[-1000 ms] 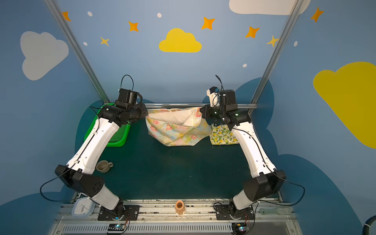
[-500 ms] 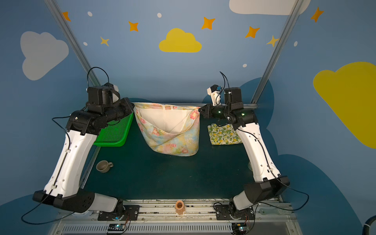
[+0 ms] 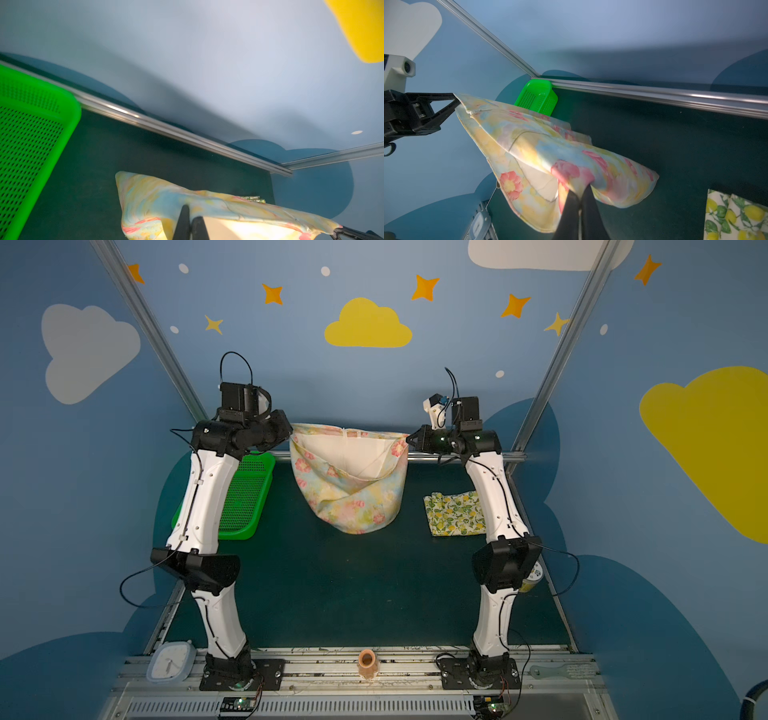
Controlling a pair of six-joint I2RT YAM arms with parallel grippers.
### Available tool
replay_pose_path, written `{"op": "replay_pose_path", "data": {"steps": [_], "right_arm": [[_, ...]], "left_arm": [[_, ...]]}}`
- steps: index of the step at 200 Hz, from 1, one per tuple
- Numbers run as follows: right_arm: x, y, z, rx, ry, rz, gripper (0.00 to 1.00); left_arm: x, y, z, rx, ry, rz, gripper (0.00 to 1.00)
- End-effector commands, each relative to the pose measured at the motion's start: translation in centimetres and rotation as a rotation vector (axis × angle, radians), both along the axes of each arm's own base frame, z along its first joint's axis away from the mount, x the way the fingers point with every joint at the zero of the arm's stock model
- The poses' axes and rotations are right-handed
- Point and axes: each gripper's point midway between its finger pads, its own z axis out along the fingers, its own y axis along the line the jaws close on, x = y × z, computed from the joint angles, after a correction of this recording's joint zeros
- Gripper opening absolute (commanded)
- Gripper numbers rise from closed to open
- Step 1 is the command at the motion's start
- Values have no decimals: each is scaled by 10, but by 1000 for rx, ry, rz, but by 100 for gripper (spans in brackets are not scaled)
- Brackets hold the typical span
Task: Fold and stack the skirts
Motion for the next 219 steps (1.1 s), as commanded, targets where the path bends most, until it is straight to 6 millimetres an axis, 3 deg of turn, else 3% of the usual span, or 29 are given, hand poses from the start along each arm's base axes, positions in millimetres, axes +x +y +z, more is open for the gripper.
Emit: {"op": "replay_pose_path", "data": {"steps": [1,23,38,55,57,96,111,119,122,134,143,150,170,189,219], "right_arm": [[-2,-47,32,-53,-78,-132,0],[-19,-42,17,-89,-60,-98,0],[-33,-37,-14,-117,-17,-82,0],[-54,-32,-65,-161,43,-88,0],[-57,-30,-72,-164,51,-87,0],[-124,-16,-196,-131,245,-115,0],[-149,-14,-230,-144,320,-127,0],[-161,-15,-244,-156,359,-132,0],[-166,-15,-249,-158,376,-134,4],[-178,-15,-261,-153,434,-133,35],[-185,-15,-265,-155,475,-134,47],[-190,-14,-265,-159,502,-130,50],[-198,-11,-264,-193,554,-121,57],[-206,-7,-263,-215,600,-93,57],[-210,-16,-276,-263,684,-99,58]], "left_arm": [[-16,45,36,33,-69,122,4],[-28,39,18,27,-3,99,4],[-40,35,-11,23,57,94,4],[-58,31,-66,-26,122,100,4],[-61,31,-64,-37,107,105,4],[-139,39,-216,-125,341,211,4],[-170,35,-257,-156,431,227,5],[-186,32,-273,-161,468,232,10],[-192,32,-279,-160,485,234,13],[-211,30,-294,-156,531,243,35],[-223,28,-301,-153,556,241,48],[-231,29,-303,-149,569,246,54],[-246,27,-307,-156,598,236,58],[-254,14,-313,-182,637,199,58],[-271,-5,-333,-150,755,154,63]]}}
